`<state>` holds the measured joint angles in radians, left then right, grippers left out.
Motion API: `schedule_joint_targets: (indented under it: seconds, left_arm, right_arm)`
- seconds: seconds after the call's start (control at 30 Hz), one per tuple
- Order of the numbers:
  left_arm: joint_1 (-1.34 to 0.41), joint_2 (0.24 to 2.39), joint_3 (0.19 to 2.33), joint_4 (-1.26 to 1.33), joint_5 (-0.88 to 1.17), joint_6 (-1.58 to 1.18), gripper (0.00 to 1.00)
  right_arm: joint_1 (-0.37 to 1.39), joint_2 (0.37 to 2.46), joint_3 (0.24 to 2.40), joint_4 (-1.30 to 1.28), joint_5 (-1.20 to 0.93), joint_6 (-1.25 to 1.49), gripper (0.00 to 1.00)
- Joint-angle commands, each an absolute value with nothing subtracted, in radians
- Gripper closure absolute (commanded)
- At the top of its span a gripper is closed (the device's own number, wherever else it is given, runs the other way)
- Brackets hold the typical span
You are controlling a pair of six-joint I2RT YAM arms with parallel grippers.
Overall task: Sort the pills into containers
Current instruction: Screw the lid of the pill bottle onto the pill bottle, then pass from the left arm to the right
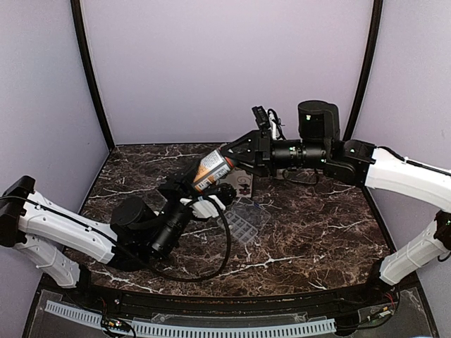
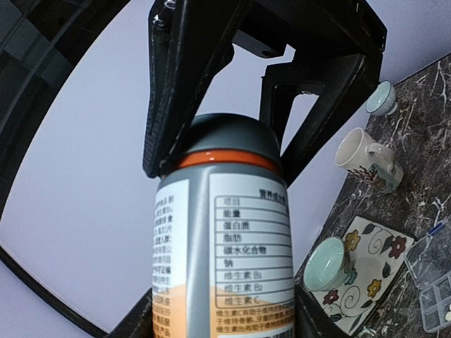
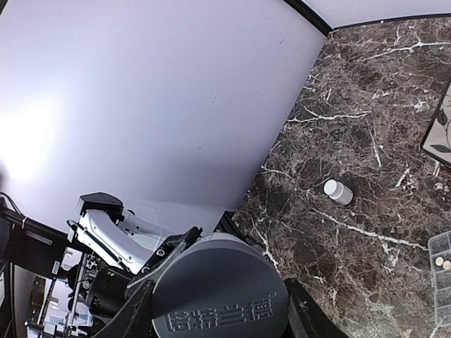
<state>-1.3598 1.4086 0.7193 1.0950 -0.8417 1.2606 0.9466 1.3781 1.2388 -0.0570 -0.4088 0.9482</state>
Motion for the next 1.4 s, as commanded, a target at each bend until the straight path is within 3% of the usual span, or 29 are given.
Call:
schedule_joint_targets:
  seconds: [0.0, 0.23, 0.33, 0.6, 0.87, 1.37]
  left_arm:
    - [-1.405, 1.547, 0.758, 1.57, -0.646, 1.598, 1.0]
    - [-1.407, 1.561, 0.768, 1.611, -0.653, 1.612, 1.0]
    - [-1.407, 1.523, 0.757, 1.54, -0.672, 1.546, 0.85]
    - [-1.374, 1.328, 0.754, 0.986, -0.648, 1.115, 0.47]
    - [-1.36, 1.221, 0.761, 0.647, -0.55, 0.849, 0.16]
    - [-1.271, 1.061, 0.844, 0.293, -0.359, 0.462, 0.06]
  right_arm:
    - [0.994, 1.447, 1.207, -0.086, -0.519, 0.988, 1.0]
    - [0.984, 1.44, 1.206, -0.089, -0.514, 0.996, 1.0]
    - [0.979, 1.431, 1.206, -0.086, -0.502, 0.994, 1.0]
    - [0.966, 1.4, 1.201, -0.074, -0.475, 0.994, 1.0]
    - [0.96, 1.393, 1.194, -0.061, -0.459, 0.993, 1.0]
    - [0.943, 1.355, 1.194, -0.124, -0.356, 0.899, 1.0]
